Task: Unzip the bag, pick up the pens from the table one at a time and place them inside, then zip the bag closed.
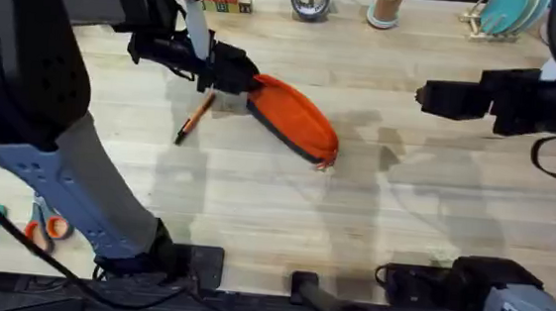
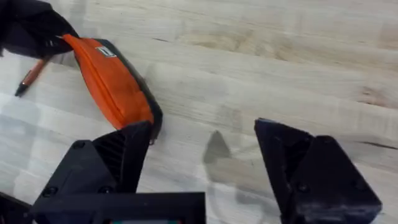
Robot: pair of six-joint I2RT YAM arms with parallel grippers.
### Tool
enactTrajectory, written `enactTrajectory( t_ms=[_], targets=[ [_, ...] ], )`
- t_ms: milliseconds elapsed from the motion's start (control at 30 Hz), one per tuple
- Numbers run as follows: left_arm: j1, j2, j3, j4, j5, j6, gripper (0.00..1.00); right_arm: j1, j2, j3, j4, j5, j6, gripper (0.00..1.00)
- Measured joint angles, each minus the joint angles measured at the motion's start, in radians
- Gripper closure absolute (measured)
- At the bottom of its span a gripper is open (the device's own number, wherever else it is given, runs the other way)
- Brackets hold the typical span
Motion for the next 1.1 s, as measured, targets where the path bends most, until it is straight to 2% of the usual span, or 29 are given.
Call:
enactTrajectory(
  t_ms=[667, 1100],
  targets=[
    [0.000, 0.000, 0.000, 0.001, 0.000, 0.000, 0.956, 0.000, 0.000, 0.000, -0.009, -0.016, 0.013, 0.005],
    [0.000, 0.000, 0.000, 0.001, 0.000, 0.000, 0.957, 0.000, 0.000, 0.000, -0.202, -0.083, 0.024, 0.005]
  ],
)
